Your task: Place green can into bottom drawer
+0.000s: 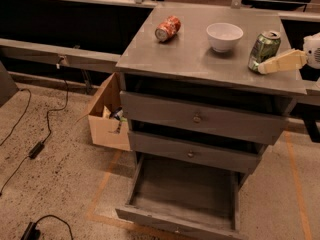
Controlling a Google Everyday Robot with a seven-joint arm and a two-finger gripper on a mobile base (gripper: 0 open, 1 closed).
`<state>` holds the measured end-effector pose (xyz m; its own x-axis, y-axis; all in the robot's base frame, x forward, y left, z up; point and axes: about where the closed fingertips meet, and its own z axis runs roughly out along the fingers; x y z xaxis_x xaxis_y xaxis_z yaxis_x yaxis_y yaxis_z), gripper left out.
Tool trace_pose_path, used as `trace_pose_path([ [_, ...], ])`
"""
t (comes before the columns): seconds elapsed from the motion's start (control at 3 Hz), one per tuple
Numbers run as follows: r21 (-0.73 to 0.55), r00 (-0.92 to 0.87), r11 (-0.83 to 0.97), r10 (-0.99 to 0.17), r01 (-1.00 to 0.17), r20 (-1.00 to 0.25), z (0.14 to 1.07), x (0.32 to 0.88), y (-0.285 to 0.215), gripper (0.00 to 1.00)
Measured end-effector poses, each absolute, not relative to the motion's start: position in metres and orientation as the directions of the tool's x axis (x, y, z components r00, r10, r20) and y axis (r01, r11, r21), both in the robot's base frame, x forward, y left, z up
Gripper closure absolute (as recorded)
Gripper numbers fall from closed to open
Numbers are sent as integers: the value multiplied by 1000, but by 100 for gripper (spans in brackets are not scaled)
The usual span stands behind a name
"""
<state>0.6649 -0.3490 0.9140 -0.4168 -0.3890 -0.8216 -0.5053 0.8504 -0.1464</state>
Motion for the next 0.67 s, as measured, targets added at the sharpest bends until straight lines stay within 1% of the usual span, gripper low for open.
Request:
trace_pose_path([
  [0.67,-106,-327,843,-317,-528,-891,910,709,-329,0],
])
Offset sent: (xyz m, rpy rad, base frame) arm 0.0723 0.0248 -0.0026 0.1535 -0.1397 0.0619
